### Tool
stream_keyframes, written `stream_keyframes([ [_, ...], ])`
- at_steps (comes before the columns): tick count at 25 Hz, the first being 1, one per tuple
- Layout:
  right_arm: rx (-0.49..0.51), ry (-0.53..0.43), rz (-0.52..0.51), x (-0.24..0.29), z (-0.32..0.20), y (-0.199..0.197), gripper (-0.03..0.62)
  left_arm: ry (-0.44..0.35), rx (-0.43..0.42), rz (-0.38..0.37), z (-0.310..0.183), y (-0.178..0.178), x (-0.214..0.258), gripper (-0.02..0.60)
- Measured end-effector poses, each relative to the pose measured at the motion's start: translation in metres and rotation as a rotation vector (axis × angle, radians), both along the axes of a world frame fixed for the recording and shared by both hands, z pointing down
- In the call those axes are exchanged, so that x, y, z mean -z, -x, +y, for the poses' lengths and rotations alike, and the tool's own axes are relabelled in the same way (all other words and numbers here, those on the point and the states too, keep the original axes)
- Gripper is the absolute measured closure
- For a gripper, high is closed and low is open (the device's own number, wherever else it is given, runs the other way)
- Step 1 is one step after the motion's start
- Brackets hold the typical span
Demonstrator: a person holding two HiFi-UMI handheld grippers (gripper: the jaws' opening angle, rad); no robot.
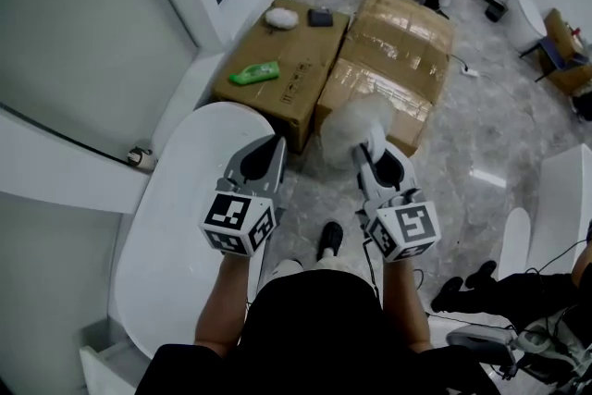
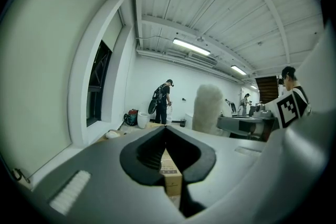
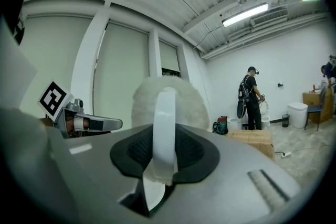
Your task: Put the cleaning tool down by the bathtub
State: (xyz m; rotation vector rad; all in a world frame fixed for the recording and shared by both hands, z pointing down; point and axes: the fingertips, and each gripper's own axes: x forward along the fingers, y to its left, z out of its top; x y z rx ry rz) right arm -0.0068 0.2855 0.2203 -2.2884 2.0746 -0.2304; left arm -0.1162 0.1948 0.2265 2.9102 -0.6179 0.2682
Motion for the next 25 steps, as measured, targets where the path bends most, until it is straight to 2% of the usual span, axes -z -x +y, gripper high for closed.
stream_keyframes([
  [14,0.081,0.013,-0.014,-0.014,-0.029,-0.070,0.503,-0.009,0.079,-0.033,-0.023,-0.063,-0.010,0.581],
  [18,0.096,0.015,-0.020,-0.015,-0.037,-0.079,0.503,-0.013,0.092,-0.041,-0.027,-0.069,-0.010,0.581],
  [25,0.137,0.033,-0.023,-0.024,-0.061,-0.073,0.503,-0.008,0.114,-0.055,-0.043,-0.062,-0.017,0.581],
])
